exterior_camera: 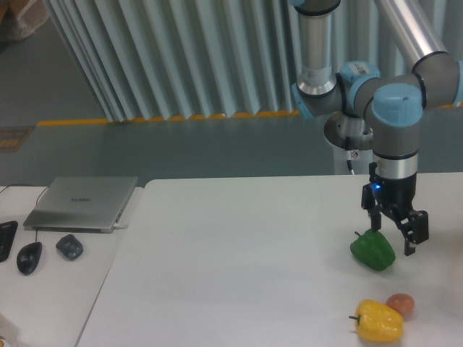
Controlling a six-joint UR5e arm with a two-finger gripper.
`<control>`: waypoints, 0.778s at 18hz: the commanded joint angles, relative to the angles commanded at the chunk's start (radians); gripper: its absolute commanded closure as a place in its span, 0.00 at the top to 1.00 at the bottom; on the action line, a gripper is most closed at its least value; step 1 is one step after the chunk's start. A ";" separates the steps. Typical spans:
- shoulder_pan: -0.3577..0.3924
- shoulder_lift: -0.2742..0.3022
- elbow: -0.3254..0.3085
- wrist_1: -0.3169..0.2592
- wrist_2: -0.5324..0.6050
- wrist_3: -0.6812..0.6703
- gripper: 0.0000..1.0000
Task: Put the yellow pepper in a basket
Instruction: 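Move the gripper past the green pepper down onto the yellow pepper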
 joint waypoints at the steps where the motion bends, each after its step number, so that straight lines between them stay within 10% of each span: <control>1: -0.005 -0.018 0.019 -0.002 0.002 0.016 1.00; 14: -0.107 -0.166 0.089 -0.002 0.006 0.048 1.00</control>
